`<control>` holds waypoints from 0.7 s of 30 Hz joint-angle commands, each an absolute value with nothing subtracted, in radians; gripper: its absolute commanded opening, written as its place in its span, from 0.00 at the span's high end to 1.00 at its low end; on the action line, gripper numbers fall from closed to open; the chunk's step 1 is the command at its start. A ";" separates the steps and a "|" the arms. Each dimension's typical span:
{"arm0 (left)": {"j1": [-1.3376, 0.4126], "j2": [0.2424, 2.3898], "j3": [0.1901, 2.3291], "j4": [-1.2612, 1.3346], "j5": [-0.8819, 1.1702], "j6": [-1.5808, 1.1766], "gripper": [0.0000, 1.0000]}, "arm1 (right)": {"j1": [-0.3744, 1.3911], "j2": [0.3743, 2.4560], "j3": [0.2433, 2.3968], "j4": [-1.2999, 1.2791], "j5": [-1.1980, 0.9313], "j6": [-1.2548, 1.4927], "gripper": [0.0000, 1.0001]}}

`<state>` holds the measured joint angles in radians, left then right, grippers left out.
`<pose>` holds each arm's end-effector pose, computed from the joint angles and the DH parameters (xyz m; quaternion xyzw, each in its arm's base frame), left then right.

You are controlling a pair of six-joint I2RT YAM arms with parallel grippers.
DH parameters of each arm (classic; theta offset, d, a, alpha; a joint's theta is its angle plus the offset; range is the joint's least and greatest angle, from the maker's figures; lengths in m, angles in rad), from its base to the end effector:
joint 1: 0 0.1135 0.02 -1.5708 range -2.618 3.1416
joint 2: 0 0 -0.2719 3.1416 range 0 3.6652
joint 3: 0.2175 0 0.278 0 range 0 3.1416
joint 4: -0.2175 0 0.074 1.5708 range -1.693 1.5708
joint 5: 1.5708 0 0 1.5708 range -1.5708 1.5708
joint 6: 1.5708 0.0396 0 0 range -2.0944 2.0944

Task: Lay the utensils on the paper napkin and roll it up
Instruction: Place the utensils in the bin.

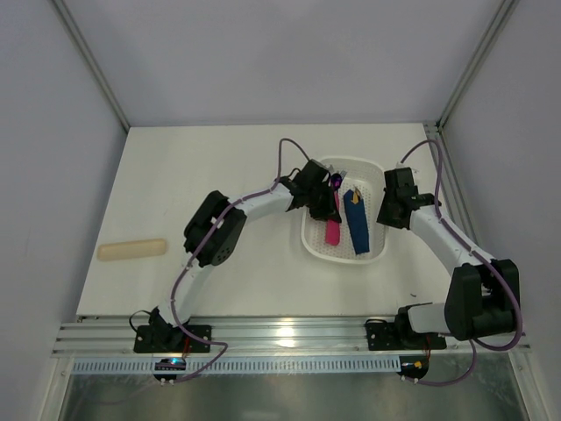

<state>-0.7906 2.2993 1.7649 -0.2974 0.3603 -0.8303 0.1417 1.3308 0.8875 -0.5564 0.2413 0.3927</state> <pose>0.3699 -0.3936 0.1477 0.0465 0.9185 -0.3726 0.1238 0.2856 0.0312 0.2208 0.1529 0.9408 -0.0376 0.3002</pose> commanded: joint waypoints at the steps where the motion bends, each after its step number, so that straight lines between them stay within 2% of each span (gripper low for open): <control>1: -0.796 2.312 1.804 -0.262 0.399 -0.857 1.00 | 0.138 1.335 0.882 -0.515 0.230 0.387 0.73; 10: -0.798 2.336 1.825 -0.279 0.394 -0.873 1.00 | 0.138 1.336 0.884 -0.509 0.227 0.385 0.88; 18: -0.799 2.358 1.844 -0.305 0.383 -0.864 1.00 | 0.138 1.341 0.884 -0.499 0.222 0.382 0.94; 21: -0.802 2.367 1.855 -0.316 0.377 -0.854 0.96 | 0.138 1.342 0.884 -0.497 0.216 0.379 0.96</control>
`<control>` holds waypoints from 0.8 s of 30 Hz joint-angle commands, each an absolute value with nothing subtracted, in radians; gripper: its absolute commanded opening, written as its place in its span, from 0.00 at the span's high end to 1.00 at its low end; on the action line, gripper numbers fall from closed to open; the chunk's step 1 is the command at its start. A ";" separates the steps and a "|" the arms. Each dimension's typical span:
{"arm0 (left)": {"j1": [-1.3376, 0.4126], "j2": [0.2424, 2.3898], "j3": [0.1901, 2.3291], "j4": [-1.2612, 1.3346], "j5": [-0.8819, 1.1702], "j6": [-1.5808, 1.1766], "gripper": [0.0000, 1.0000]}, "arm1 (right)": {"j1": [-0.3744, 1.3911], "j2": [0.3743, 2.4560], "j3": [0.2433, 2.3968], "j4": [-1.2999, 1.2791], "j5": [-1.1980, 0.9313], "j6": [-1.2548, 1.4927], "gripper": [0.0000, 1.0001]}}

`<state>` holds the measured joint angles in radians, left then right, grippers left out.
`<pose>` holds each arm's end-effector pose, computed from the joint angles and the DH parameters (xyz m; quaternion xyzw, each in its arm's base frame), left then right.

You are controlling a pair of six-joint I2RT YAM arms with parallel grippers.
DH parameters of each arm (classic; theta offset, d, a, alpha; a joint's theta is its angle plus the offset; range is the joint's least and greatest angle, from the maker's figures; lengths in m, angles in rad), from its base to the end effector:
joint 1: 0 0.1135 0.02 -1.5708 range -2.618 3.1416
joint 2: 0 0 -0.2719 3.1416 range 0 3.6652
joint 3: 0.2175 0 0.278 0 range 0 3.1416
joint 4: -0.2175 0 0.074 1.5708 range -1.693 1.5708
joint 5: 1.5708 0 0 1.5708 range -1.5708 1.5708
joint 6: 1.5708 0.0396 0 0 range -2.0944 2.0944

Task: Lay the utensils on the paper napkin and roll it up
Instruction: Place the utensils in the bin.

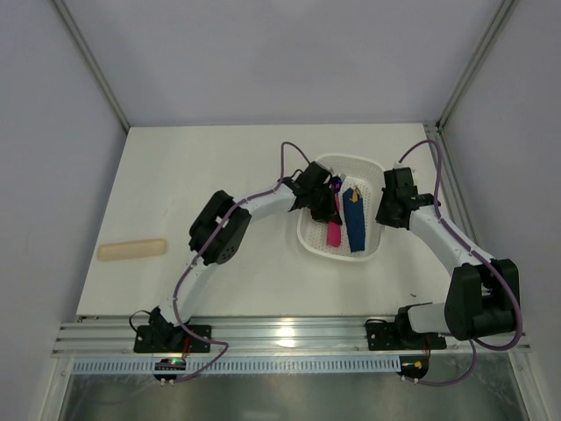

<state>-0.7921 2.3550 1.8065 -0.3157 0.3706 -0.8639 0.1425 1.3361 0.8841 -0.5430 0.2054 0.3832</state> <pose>0.3739 -0.3994 0.1313 0.0306 0.9239 -0.3674 0.1027 0.2868 0.0330 0.2188 0.1434 0.9434 -0.0215 0.2983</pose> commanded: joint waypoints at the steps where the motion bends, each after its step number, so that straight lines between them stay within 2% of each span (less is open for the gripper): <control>1: -0.804 2.368 1.856 -0.321 0.373 -0.854 0.93 | 0.138 1.341 0.884 -0.495 0.216 0.382 0.96; 4: -0.805 2.376 1.864 -0.328 0.361 -0.853 0.86 | 0.138 1.336 0.882 -0.492 0.213 0.380 0.96; 9: -0.805 2.384 1.885 -0.351 0.347 -0.848 0.80 | 0.138 1.330 0.884 -0.492 0.212 0.380 0.96; 16: -0.816 2.385 1.910 -0.396 0.305 -0.824 0.64 | 0.138 1.331 0.884 -0.489 0.206 0.379 0.96; 24: -0.816 2.364 1.890 -0.425 0.256 -0.819 0.53 | 0.138 1.330 0.881 -0.489 0.201 0.374 0.96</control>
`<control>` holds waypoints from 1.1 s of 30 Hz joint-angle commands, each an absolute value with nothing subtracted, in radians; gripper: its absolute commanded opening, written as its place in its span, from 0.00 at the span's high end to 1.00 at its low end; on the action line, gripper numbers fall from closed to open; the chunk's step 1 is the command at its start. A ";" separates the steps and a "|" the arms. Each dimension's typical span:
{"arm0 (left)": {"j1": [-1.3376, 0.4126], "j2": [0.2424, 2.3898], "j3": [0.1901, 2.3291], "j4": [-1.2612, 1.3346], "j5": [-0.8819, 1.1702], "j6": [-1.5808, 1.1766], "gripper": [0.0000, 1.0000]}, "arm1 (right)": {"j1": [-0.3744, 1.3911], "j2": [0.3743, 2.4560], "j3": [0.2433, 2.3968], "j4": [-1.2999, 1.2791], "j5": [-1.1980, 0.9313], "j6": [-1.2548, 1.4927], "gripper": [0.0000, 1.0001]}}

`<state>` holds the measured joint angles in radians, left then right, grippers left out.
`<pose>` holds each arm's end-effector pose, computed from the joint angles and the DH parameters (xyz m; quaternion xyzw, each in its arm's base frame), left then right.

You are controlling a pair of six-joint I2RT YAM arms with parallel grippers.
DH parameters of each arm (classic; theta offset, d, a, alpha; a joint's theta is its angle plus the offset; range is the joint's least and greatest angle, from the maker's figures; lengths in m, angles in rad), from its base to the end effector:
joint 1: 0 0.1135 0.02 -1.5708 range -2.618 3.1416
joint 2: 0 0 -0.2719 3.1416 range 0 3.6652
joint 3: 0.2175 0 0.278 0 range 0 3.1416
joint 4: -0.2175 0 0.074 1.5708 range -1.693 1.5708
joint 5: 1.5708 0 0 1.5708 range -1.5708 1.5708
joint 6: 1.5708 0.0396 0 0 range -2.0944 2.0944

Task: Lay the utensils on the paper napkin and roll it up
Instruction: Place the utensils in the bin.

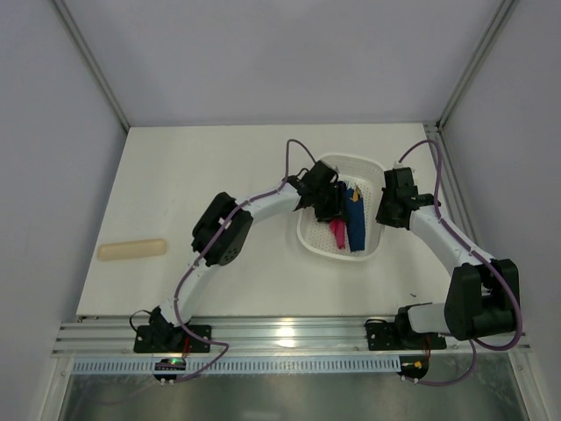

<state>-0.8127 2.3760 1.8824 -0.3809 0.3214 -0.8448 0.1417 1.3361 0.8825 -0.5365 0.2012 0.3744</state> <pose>0.3725 -0.4117 0.1405 0.0397 0.9286 -0.3499 0.1167 0.2872 0.0330 0.2186 0.1392 0.9435 -0.0204 0.3000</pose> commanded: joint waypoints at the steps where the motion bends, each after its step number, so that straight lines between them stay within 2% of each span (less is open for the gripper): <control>1: -0.816 2.353 1.885 -0.425 0.241 -0.818 0.53 | 0.138 1.330 0.879 -0.489 0.199 0.374 0.96; 10: -0.816 2.315 1.836 -0.420 0.180 -0.830 0.47 | 0.138 1.331 0.879 -0.488 0.196 0.373 0.96; 27: -0.836 2.223 1.790 -0.417 0.065 -0.781 0.45 | 0.138 1.348 0.884 -0.489 0.209 0.368 0.96; 33: -0.850 2.161 1.772 -0.426 -0.052 -0.750 0.45 | 0.138 1.350 0.885 -0.492 0.207 0.367 0.96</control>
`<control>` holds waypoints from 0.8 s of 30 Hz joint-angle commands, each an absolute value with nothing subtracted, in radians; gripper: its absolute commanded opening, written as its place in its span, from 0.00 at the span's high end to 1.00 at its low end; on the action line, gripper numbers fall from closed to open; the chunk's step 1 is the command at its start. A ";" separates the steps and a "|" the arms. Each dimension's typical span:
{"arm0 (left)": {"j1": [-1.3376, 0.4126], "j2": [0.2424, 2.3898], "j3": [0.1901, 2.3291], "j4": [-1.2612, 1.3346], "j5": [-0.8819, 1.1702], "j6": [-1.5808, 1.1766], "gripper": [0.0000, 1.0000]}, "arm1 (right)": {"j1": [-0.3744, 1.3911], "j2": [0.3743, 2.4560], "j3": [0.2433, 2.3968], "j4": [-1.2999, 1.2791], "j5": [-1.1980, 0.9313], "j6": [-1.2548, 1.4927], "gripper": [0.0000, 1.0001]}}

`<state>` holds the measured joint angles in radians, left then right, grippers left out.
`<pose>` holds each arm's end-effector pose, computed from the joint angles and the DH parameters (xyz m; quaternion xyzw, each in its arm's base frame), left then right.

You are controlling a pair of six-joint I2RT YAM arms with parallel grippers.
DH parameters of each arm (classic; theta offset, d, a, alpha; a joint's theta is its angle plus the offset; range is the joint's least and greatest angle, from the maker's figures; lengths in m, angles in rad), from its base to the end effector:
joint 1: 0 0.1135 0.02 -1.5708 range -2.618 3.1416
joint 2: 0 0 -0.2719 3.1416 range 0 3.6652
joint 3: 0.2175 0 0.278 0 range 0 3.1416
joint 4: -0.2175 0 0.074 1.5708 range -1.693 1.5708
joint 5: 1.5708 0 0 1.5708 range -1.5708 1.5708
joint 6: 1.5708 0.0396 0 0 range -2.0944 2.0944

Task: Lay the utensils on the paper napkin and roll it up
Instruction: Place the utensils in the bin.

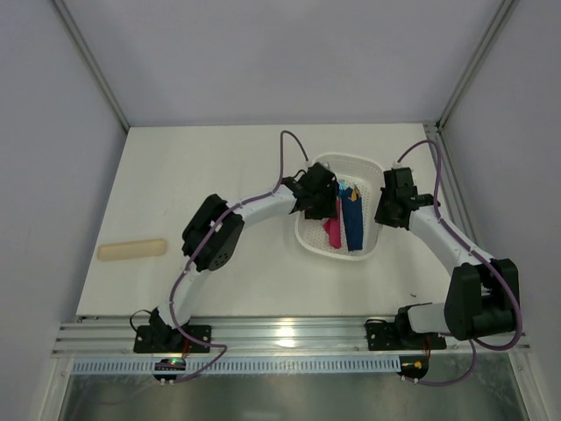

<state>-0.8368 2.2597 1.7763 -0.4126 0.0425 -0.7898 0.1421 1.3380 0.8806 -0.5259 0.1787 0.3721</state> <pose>0.3551 -0.3962 0.1617 0.0292 0.9430 -0.2542 0.2128 0.2880 0.0341 0.2180 0.1351 0.9441 -0.0093 0.3006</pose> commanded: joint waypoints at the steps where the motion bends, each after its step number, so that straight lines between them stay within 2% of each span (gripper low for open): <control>1: -0.851 2.154 1.767 -0.429 -0.064 -0.738 0.45 | 0.138 1.351 0.885 -0.492 0.207 0.368 0.96; 8: -0.870 2.072 1.709 -0.350 -0.061 -0.695 0.50 | 0.138 1.348 0.890 -0.499 0.207 0.367 0.96; 13: -0.870 2.089 1.721 -0.301 0.060 -0.701 0.63 | 0.138 1.348 0.891 -0.499 0.204 0.367 0.96; 14: -0.871 2.097 1.733 -0.299 0.077 -0.709 0.72 | 0.140 1.348 0.890 -0.499 0.203 0.368 0.96; 17: -0.871 2.137 1.764 -0.304 0.109 -0.718 0.87 | 0.140 1.348 0.890 -0.500 0.199 0.365 0.96; 24: -0.870 2.203 1.802 -0.350 0.075 -0.690 0.92 | 0.140 1.344 0.888 -0.500 0.201 0.365 0.96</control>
<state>-0.8665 2.1784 1.7638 -0.3462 0.0723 -0.7193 0.1421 1.3380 0.8806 -0.5259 0.1787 0.3717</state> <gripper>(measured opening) 0.078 0.169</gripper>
